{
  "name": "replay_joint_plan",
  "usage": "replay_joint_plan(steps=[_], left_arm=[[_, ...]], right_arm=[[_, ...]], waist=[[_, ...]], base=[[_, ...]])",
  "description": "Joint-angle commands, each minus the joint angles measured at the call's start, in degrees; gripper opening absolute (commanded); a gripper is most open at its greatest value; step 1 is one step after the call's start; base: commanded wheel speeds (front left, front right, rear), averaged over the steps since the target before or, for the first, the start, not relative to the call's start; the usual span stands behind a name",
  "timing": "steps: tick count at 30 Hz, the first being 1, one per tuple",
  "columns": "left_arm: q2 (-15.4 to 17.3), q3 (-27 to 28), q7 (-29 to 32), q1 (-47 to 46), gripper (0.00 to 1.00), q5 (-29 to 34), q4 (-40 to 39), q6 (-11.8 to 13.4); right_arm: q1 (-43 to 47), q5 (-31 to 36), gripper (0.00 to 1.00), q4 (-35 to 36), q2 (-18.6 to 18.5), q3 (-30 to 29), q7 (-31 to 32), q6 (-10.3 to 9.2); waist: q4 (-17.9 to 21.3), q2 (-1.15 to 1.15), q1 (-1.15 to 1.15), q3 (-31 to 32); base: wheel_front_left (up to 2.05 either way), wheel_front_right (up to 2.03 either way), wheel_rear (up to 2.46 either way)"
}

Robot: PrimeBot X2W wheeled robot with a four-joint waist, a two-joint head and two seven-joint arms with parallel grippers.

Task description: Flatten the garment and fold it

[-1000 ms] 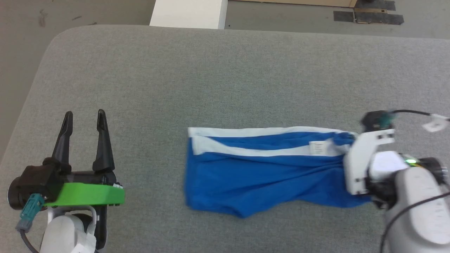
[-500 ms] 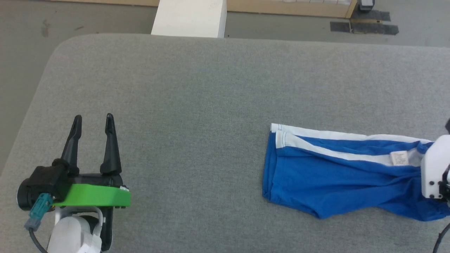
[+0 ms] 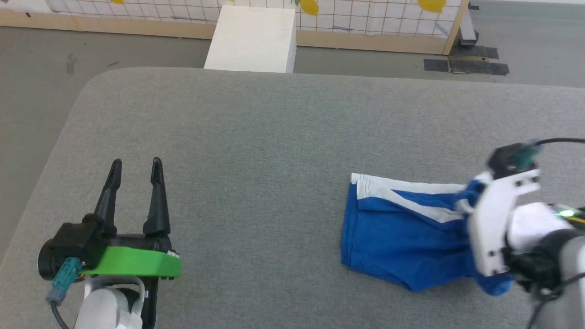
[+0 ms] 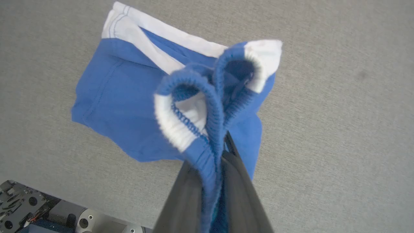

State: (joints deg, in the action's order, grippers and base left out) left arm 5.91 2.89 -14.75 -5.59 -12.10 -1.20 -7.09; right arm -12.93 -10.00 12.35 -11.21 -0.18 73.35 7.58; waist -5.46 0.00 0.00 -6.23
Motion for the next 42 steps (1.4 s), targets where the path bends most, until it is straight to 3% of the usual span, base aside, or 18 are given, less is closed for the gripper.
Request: replay_joint_plan(steps=[1, 7, 16, 17, 18, 24, 30, 37, 42], left_arm=[[-0.11, -0.20, -0.25, 0.96, 1.00, 0.00, -0.17, -0.39], [-0.06, -1.01, -0.25, 0.52, 1.00, -0.51, -0.15, -0.39], [-0.33, -1.36, -0.25, 0.02, 1.00, -1.46, 0.53, -0.39], [-0.31, -1.24, -0.25, 0.06, 1.00, -1.62, 0.63, -0.39], [-0.28, -1.19, -0.25, 0.08, 1.00, -1.72, 0.71, -0.39], [0.02, -0.42, -0.25, 0.28, 1.00, -1.78, 0.89, -0.39], [0.33, 0.32, -0.25, 0.88, 1.00, -1.34, 0.46, -0.39], [0.40, 0.44, -0.25, 1.19, 1.00, -0.76, -0.80, -0.39], [0.39, -0.04, -0.25, 0.70, 1.00, -0.85, -1.23, -0.39]], right_arm=[[-0.57, 0.11, 0.00, -0.54, 1.15, 1.43, -0.88, -0.09], [-4.23, 2.44, 0.00, -8.23, 5.00, 6.54, -6.25, -0.09], [-10.32, 6.67, 0.00, -22.57, 6.77, 10.14, -11.71, -0.09], [-10.88, 6.94, 0.36, -23.88, 6.89, 10.40, -12.36, -0.09], [-11.33, 7.11, 1.00, -24.76, 6.99, 10.64, -12.94, -0.09], [-14.00, 6.28, 1.00, -26.99, 7.13, 13.03, -15.06, -0.09], [-15.57, 1.32, 1.00, -21.43, 7.23, 14.17, -17.73, -0.09], [-11.00, 2.73, 1.00, -12.39, 5.12, 5.93, -19.14, -0.09], [-4.86, 5.46, 1.00, -10.21, 4.75, 1.08, -19.56, -0.09]], waist=[[-0.39, 0.00, 0.00, 0.05], [-2.83, 0.00, 0.00, -1.30], [-6.65, 0.00, 0.00, -3.17], [-6.83, 0.00, 0.00, -3.28], [-6.94, 0.00, 0.00, -3.37], [-6.28, 0.00, 0.00, -3.03], [-3.01, 0.00, 0.00, -1.50], [1.21, 0.00, 0.00, -0.82], [2.37, 0.00, 0.00, -1.86]], base=[[0.00, 0.00, 0.00], [0.00, 0.00, 0.00], [0.00, 0.00, 0.00], [0.00, 0.00, 0.00], [0.00, 0.00, 0.00], [0.00, 0.00, 0.00], [0.00, 0.00, 0.00], [0.00, 0.00, 0.00], [0.00, 0.00, 0.00]])
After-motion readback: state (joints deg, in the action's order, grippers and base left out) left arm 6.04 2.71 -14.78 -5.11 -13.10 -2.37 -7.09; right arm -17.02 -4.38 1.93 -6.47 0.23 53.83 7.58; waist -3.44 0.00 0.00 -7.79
